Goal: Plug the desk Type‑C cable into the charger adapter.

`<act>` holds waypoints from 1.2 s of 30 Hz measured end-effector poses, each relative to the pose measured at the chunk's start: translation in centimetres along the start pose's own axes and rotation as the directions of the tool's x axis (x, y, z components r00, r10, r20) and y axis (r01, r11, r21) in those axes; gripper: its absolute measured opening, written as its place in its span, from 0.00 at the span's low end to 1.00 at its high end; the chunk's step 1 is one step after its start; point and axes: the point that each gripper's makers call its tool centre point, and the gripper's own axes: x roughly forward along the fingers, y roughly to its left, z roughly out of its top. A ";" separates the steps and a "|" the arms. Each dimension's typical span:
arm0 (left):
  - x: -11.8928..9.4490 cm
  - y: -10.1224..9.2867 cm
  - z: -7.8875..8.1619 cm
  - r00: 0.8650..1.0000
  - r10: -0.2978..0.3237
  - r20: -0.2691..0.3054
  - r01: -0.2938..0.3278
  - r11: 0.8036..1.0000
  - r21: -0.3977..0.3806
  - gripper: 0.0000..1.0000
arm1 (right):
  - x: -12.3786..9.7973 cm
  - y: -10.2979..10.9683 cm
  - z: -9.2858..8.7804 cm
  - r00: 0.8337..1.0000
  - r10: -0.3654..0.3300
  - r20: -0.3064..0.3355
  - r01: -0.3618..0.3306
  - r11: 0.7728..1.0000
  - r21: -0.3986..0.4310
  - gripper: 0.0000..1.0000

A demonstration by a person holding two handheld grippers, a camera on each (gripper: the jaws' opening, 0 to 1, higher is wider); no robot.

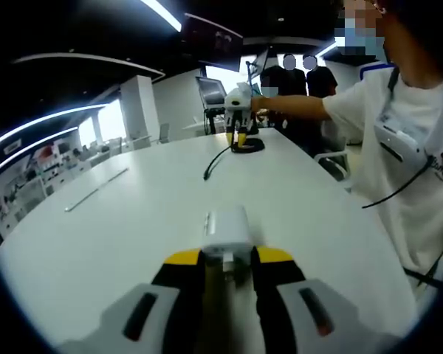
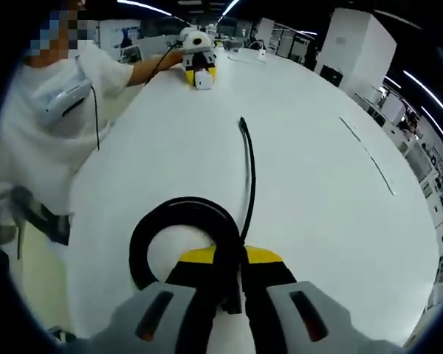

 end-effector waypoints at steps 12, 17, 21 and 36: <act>0.0 0.1 0.0 1.000 0.001 -0.001 -0.001 1.000 0.000 0.25 | 0.1 0.5 0.1 0.999 0.035 -0.032 -0.039 0.989 -0.141 0.11; 0.0 0.2 0.0 1.000 0.002 0.000 -0.002 1.000 0.000 0.25 | 0.2 0.6 0.2 0.998 0.046 -0.038 -0.052 0.982 -0.182 0.10; 0.0 0.2 0.0 1.000 0.002 0.000 -0.002 1.000 0.000 0.25 | 0.2 0.5 0.2 0.998 0.052 -0.042 -0.059 0.974 -0.218 0.10; 0.2 0.0 0.0 1.000 0.006 -0.002 -0.006 1.000 0.004 0.25 | 0.3 0.1 0.1 0.998 0.051 -0.047 -0.059 0.984 -0.167 0.11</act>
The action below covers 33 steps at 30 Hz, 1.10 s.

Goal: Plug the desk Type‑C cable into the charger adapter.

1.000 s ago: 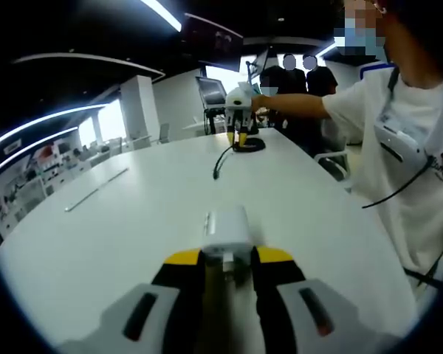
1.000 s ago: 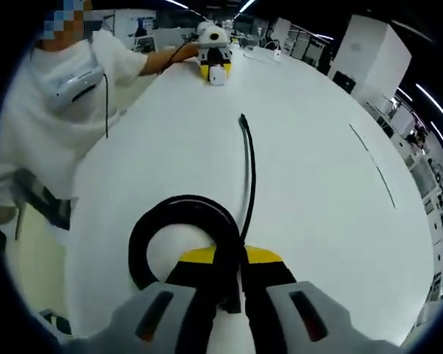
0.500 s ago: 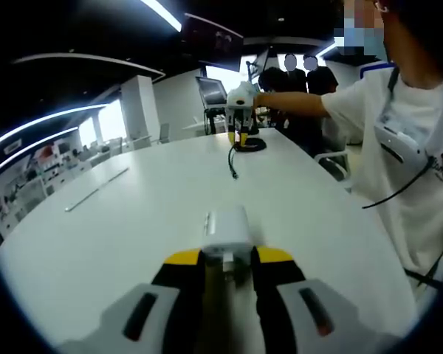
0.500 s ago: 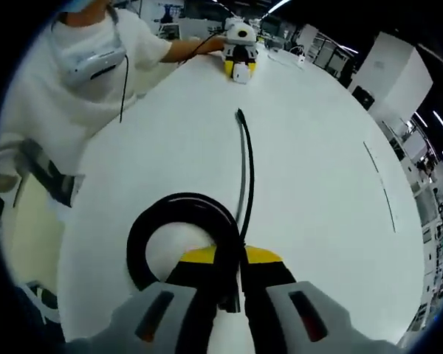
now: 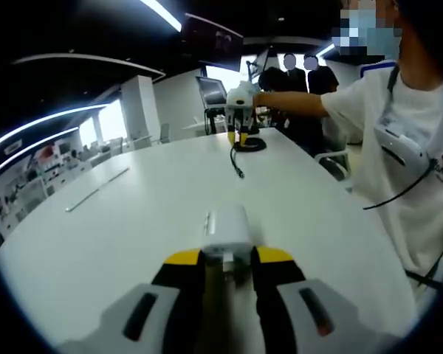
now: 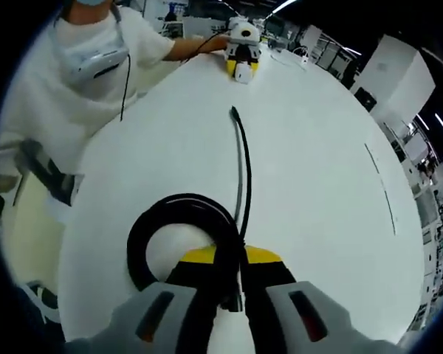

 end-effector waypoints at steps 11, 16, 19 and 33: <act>0.0 -0.1 -0.1 1.000 -0.001 0.000 0.001 1.000 -0.001 0.25 | -0.1 -0.1 -0.2 1.000 -0.011 -0.002 0.012 0.998 0.060 0.12; 0.0 -0.1 0.0 1.000 0.000 -0.002 0.000 1.000 0.002 0.25 | -0.8 -0.8 0.8 0.997 -0.066 0.045 0.060 0.992 0.111 0.17; 0.1 -0.1 0.0 1.000 -0.001 -0.001 0.001 1.000 0.002 0.25 | -1.5 -1.6 2.0 0.988 -0.115 0.104 0.100 0.985 0.141 0.19; -0.1 0.0 -0.1 1.000 -0.001 -0.002 0.001 1.000 0.000 0.25 | -2.4 -4.7 6.4 0.914 -0.317 0.253 0.245 0.928 0.280 0.45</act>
